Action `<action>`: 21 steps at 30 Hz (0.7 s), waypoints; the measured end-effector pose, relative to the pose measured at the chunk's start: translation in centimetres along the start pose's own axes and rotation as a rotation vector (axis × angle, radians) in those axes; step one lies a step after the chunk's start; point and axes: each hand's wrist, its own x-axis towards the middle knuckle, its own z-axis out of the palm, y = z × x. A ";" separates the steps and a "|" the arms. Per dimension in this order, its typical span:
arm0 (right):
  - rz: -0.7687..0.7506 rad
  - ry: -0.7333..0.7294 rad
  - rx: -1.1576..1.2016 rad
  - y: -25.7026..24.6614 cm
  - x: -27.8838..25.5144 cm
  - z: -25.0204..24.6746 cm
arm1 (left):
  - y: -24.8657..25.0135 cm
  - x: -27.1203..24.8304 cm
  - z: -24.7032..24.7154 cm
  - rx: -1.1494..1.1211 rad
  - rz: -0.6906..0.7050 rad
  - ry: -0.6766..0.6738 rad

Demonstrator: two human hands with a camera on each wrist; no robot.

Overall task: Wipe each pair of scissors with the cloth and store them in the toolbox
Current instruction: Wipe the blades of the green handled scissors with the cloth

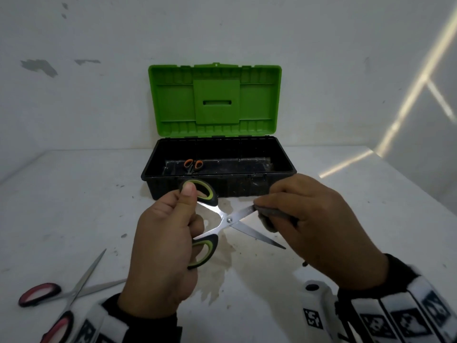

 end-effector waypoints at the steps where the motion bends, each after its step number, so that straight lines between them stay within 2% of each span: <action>1: -0.015 0.006 0.012 -0.4 0.0 0.1 | 0.0 0.0 0.0 -0.009 -0.008 -0.003; 4: -0.024 0.018 0.083 -0.3 0.3 0.2 | 0.1 0.3 -0.2 -0.025 -0.022 -0.013; 7: 0.039 0.015 0.109 1.2 0.1 0.0 | 0.1 0.3 -0.4 -0.032 -0.025 0.005; 11: 0.211 0.077 0.200 2.2 -0.4 -1.2 | 0.2 0.1 -0.5 -0.059 -0.033 0.007; 14: 0.364 0.156 0.356 1.6 -0.8 -2.5 | 0.4 0.1 -0.6 0.014 0.035 0.018; 16: 0.400 0.174 0.386 0.8 -1.1 -2.9 | 0.3 0.0 -0.5 0.051 0.087 0.029; 18: 0.353 0.176 0.405 -0.3 -0.9 -2.8 | 0.2 0.0 -0.2 0.079 0.122 0.033; 21: 0.118 0.090 0.252 -1.8 0.1 -2.0 | 0.0 -0.1 0.1 0.097 0.138 0.009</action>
